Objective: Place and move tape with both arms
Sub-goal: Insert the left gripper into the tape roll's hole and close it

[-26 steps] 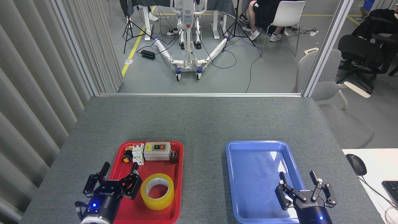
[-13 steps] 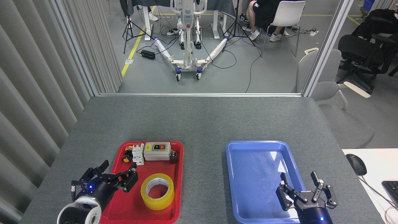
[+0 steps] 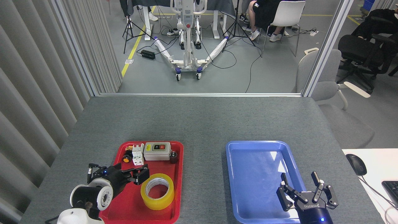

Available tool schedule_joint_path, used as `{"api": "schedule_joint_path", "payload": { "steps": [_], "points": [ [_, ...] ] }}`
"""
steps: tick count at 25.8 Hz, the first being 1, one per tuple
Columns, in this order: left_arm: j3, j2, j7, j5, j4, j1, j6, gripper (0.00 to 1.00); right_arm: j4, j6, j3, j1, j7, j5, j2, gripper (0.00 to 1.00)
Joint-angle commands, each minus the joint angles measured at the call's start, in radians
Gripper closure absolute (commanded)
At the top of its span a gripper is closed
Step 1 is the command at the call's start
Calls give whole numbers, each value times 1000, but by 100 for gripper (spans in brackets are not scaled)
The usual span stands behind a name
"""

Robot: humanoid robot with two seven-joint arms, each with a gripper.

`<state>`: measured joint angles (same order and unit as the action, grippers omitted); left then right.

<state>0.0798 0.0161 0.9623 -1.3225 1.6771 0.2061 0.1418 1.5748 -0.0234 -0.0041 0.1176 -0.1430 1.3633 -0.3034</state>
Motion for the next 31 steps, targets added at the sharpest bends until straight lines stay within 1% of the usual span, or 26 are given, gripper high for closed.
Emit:
{"api": "schedule_joint_path", "payload": {
  "steps": [1,3,5,9,13,15,22,24,31],
  "points": [
    [-18,-21,147,-4,-11,38,-47,0,-6,0,1,-1,-3,0,-5,0],
    [-31,-21,193,-7,-33,50,-65,0,-6,0,1,-1,-3,0,-5,0],
    [-32,-21,205,-9,-53,56,-71,0,-6,0,1,-1,-6,0,1,0],
    [-44,-22,205,-11,-106,72,-87,0,-7,5,3,2,-40,6,4,0],
    [-81,-31,205,-34,-145,81,-160,0,-7,2,1,5,-40,5,3,0],
    [-92,-33,205,-50,-161,91,-176,0,-7,2,0,4,-40,2,-3,0],
    [-106,-38,205,-87,-215,101,-177,0,-7,10,-7,5,-40,2,-5,0],
    [-107,-36,205,-93,-232,108,-177,0,-7,0,-36,7,-40,0,1,1],
    [-107,-30,211,-95,-278,124,-177,0,-7,2,-40,11,-38,3,3,1]
  ]
}}
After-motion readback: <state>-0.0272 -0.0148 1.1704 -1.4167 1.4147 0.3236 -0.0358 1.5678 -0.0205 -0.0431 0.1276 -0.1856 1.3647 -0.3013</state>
